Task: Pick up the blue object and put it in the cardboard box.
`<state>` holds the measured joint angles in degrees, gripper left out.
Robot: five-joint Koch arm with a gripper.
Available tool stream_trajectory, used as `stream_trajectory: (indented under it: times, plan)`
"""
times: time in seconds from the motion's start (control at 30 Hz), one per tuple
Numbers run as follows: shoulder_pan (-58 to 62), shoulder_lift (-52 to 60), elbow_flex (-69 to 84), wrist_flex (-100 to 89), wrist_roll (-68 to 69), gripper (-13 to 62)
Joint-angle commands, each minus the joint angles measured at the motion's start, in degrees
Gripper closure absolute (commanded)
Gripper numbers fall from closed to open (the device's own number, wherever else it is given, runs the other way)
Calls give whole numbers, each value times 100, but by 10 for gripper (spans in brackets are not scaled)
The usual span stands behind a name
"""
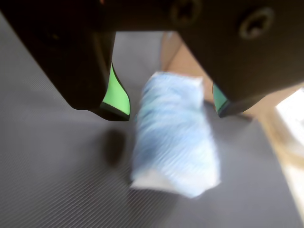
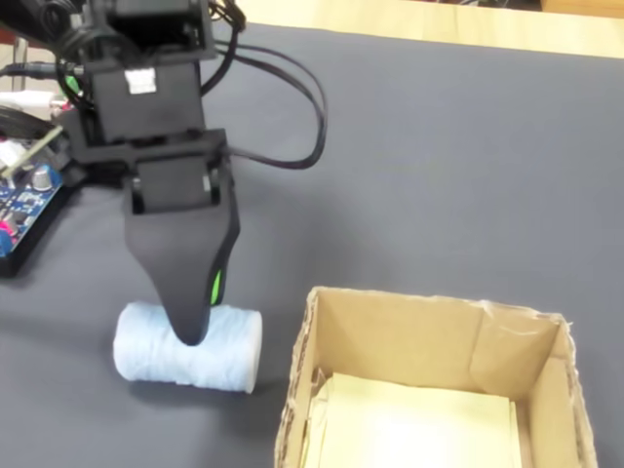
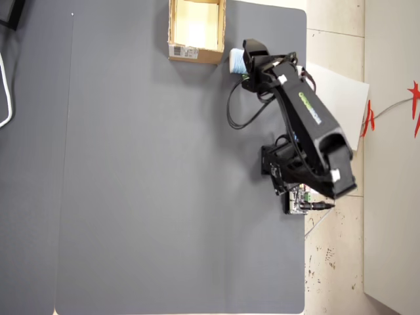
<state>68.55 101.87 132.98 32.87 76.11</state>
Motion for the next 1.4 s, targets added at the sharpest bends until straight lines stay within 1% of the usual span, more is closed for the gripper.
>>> stream_trajectory:
  times: [0.0, 0.17, 0.37, 0.47, 0.63, 0.77, 0.93, 1.03, 1.23, 1.37]
  plan:
    - [105, -97, -422, -62, 18, 158]
    - [185, -765, -387, -185, -9, 156]
    - [211, -1002, -272, -343, -114, 168]
    - [211, -976, -185, -343, -176, 215]
    - [229, -800, -105, -360, -149, 310]
    - [220, -439, 88, -571, 97, 311]
    - [211, 211, 589, -1617, 598, 311]
    - [211, 439, 633, -1767, 580, 310]
    - [211, 949, 967, -3059, 800, 310]
    - [220, 1081, 958, -3814, 1020, 309]
